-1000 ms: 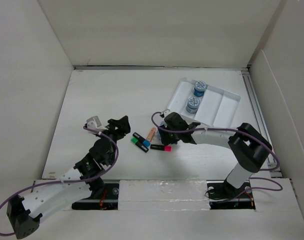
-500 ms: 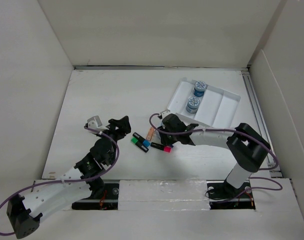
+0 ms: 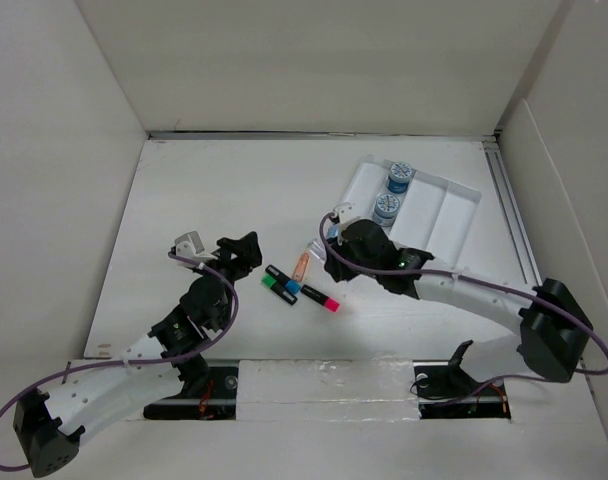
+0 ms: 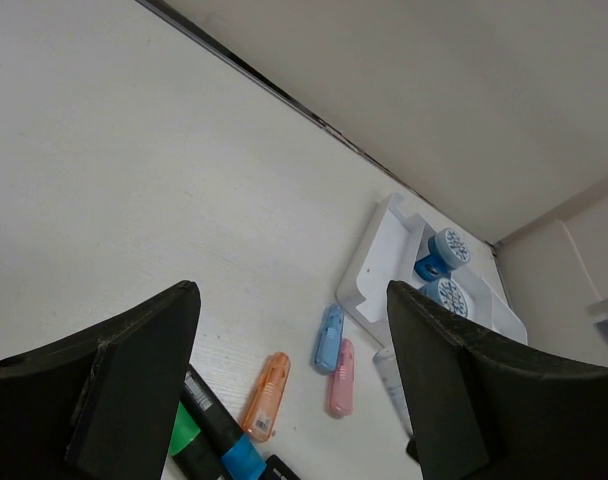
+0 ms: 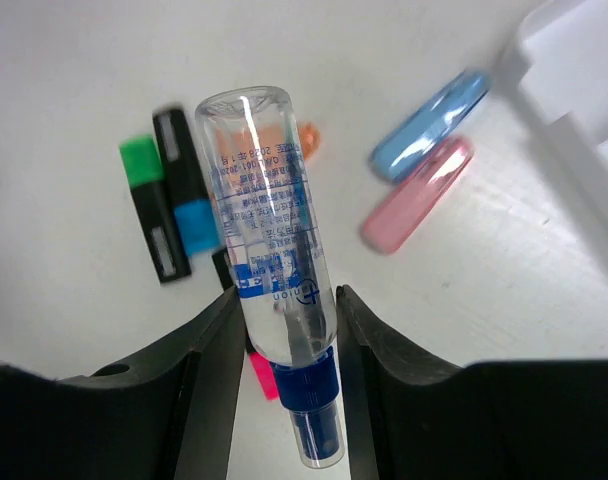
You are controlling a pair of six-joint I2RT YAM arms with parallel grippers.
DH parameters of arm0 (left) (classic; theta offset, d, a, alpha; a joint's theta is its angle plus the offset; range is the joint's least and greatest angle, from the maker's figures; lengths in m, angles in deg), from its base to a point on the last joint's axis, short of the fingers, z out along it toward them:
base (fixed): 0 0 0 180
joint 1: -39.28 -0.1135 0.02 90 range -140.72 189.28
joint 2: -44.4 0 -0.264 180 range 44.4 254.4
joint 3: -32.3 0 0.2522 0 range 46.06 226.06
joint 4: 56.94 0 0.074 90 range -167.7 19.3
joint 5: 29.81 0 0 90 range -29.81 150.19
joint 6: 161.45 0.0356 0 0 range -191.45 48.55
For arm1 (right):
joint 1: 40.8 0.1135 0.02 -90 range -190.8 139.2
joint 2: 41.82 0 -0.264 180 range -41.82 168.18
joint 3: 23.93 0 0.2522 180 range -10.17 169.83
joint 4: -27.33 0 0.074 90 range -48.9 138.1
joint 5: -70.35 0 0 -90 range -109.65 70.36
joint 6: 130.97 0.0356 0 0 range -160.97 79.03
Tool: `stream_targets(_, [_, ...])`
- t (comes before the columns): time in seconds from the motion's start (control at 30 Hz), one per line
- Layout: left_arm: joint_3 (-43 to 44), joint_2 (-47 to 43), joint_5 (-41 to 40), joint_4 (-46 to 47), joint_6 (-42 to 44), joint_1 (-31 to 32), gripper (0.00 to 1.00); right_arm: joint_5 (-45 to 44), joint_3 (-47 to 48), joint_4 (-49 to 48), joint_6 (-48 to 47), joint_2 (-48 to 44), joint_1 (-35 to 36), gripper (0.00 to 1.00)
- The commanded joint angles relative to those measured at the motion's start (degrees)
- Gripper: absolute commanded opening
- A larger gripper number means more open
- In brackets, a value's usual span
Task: Organize the desk
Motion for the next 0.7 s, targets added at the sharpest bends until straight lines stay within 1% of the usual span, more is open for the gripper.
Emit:
stream_targets(0.0, [2.79,-0.06,0.88,2.02,0.76,-0.36,0.71,-5.54,3.07,-8.25,1.69,-3.26,-3.75,0.17])
stream_targets(0.03, [2.8,-0.06,0.96,1.93,0.76,-0.36,0.71,-7.2,3.33,-9.59,3.53,-3.09,-4.73,0.17])
stream_targets(0.1, [2.53,-0.06,1.49,2.54,1.03,-0.36,0.71,-10.97,4.9,-15.29,6.6,-0.99,-7.44,0.17])
stream_targets(0.13, [2.53,0.2,1.75,2.98,1.46,-0.36,0.71,-15.34,6.05,-15.66,8.01,0.41,-8.42,0.16])
stream_targets(0.17, [2.79,0.64,2.45,3.07,1.64,-0.36,0.71,-17.04,7.62,-15.84,9.59,3.73,-9.47,0.14])
stream_targets(0.2, [3.14,0.9,2.9,2.55,1.9,-0.36,0.71,-18.88,10.95,-15.5,13.09,5.77,-10.61,0.13])
stream_targets(0.27, [4.11,2.13,3.69,1.85,1.82,-0.36,0.71,-22.85,13.78,-16.28,16.54,9.64,-13.87,0.12])
stream_targets(0.3, [4.2,2.48,3.69,1.84,1.82,-0.36,0.71,-23.38,15.18,-16.72,20.12,13.4,-14.75,0.12])
stream_targets(0.33, [4.29,3.27,3.86,2.02,1.82,-0.36,0.71,-24.87,17.98,-16.9,21.98,15.17,-16.15,0.13])
stream_targets(0.4, [4.55,3.72,3.69,1.76,1.99,-0.36,0.71,-26.63,20.46,-17.77,26.11,20.08,-16.94,0.13])
stream_targets(0.43, [4.82,4.15,3.69,1.23,1.82,-0.36,0.71,-27.94,23.17,-17.6,27.35,21.68,-16.95,0.13])
stream_targets(0.57, [4.47,3.81,3.78,1.75,2.08,-0.36,0.71,-30.24,26.71,-15.14,34.21,26.44,-18.97,0.14])
stream_targets(0.67, [4.82,3.63,4.13,1.41,2.0,-0.36,0.71,-29.02,26.62,-15.14,38.52,28.11,-20.38,0.15])
